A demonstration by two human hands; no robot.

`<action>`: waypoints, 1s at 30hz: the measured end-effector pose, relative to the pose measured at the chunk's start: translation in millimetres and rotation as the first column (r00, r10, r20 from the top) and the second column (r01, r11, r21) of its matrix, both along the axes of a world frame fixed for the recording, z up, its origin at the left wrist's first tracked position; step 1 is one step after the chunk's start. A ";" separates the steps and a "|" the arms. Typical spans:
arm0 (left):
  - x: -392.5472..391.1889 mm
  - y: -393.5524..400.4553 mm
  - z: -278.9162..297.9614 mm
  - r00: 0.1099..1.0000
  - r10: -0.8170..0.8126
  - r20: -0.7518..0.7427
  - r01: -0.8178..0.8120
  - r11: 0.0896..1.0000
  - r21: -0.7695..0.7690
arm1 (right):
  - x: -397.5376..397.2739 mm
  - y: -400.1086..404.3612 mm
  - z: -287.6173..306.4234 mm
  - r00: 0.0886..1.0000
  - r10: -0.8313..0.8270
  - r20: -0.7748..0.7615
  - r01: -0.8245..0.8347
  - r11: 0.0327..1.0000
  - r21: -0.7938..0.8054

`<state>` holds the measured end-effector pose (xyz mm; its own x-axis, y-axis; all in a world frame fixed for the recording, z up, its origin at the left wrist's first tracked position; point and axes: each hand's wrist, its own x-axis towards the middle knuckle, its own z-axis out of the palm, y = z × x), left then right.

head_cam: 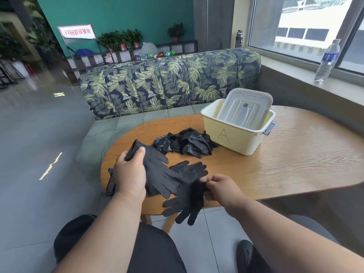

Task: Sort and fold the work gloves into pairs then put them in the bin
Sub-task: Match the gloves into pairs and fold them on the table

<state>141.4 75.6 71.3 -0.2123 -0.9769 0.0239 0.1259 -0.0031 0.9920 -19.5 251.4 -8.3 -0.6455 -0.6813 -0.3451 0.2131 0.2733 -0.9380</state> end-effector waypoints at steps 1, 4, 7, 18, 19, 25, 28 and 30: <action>3.1 -3.9 2.0 1.000 0.018 -0.016 -0.018 1.000 0.014 | 4.1 -5.6 6.3 0.999 0.036 -0.008 -0.036 0.999 -0.024; 13.0 -13.6 8.3 0.995 0.084 -0.049 -0.082 0.996 0.025 | 19.8 -23.6 29.8 0.991 0.137 0.005 -0.135 0.982 -0.131; 20.4 -17.5 14.9 0.988 0.118 -0.098 -0.116 0.993 0.025 | 28.5 -38.2 43.8 0.982 0.161 0.103 -0.127 0.951 -0.282; 1.2 5.0 -5.2 0.991 0.011 0.134 -0.005 0.999 -0.047 | -6.9 7.9 -31.4 0.986 -0.050 -0.160 0.072 0.988 0.136; -4.6 10.7 -10.0 0.981 -0.001 0.194 0.015 0.998 -0.067 | -8.1 9.3 -30.8 0.983 -0.053 -0.173 0.079 0.986 0.145; -45.6 68.7 -49.8 0.830 -0.363 0.424 0.413 0.910 -0.031 | -10.9 12.4 -27.3 0.992 -0.071 -0.108 0.080 0.994 0.078; -52.8 92.6 -67.4 0.665 -0.621 0.415 0.652 0.754 0.083 | -17.2 11.9 -28.3 0.992 -0.122 0.030 0.122 0.992 0.024; -46.9 92.4 -73.4 0.636 -0.590 0.497 0.673 0.739 0.018 | -20.4 9.9 -26.1 0.986 -0.161 0.040 0.159 0.986 0.056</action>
<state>94.5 168.0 -2.1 -0.8015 -0.5892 -0.1020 -0.2970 0.2443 0.9231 -39.9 261.3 -34.4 -0.7282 -0.5507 -0.4080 0.2990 0.2804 -0.9121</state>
